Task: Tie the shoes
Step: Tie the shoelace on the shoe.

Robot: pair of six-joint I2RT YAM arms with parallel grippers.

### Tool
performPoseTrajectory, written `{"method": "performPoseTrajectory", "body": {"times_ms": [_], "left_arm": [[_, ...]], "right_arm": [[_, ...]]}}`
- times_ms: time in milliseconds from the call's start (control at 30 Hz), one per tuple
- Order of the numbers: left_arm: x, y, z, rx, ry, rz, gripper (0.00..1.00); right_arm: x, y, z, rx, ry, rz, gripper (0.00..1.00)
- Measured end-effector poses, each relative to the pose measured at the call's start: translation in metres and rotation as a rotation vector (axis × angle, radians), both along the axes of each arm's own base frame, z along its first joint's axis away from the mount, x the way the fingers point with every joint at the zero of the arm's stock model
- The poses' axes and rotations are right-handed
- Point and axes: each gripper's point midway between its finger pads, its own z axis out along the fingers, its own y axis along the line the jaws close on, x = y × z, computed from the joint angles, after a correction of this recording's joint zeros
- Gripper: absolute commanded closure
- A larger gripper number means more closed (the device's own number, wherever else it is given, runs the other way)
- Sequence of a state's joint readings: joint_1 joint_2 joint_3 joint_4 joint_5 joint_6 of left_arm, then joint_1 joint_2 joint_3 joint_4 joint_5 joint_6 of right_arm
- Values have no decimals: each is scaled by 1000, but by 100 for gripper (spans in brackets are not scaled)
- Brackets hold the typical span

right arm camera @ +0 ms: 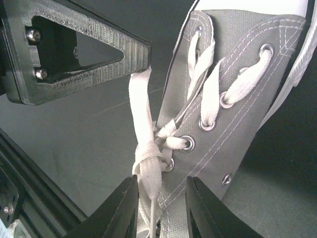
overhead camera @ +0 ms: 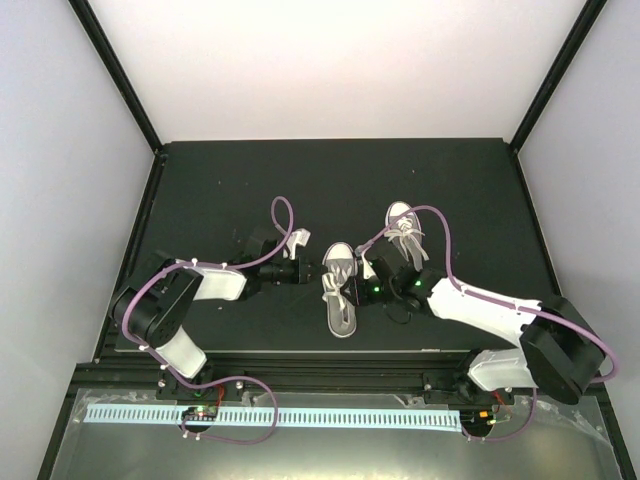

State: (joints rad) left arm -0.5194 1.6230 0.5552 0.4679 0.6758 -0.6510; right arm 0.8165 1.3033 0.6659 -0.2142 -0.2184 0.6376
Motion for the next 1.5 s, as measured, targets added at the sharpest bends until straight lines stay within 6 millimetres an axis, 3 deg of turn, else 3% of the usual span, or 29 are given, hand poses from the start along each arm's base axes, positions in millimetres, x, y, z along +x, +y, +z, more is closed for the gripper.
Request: {"method": "performPoseTrajectory", "body": {"times_ms": [167, 333, 433, 700, 933, 1000, 1100, 1167, 1300, 1500], "left_arm": [[0, 0, -1, 1, 2, 0, 96], [-2, 1, 1, 3, 0, 0, 52], [-3, 2, 7, -2, -9, 2, 42], [-6, 3, 26, -30, -47, 2, 40], [-28, 7, 16, -34, 6, -30, 40], [-39, 7, 10, -33, 37, -45, 40], [-51, 5, 6, -38, 67, -71, 40], [-55, 2, 7, -45, 75, -82, 42], [-57, 0, 9, -59, 79, -84, 48], [-56, -1, 9, -96, 105, -58, 50]], "right_arm": [[2, 1, -1, -3, -9, -1, 98], [4, -2, -3, -17, -13, -11, 98], [6, -10, 0, -37, -28, -36, 98], [15, -44, 10, -51, -56, -132, 98], [12, -66, -1, -83, -30, -177, 97], [12, -66, -1, -83, -30, -178, 87], [12, -66, -1, -84, -29, -180, 49], [12, -67, -2, -88, -28, -180, 36], [10, -67, 3, -81, -44, -160, 23], [1, -61, 27, -39, -106, -76, 20]]}}
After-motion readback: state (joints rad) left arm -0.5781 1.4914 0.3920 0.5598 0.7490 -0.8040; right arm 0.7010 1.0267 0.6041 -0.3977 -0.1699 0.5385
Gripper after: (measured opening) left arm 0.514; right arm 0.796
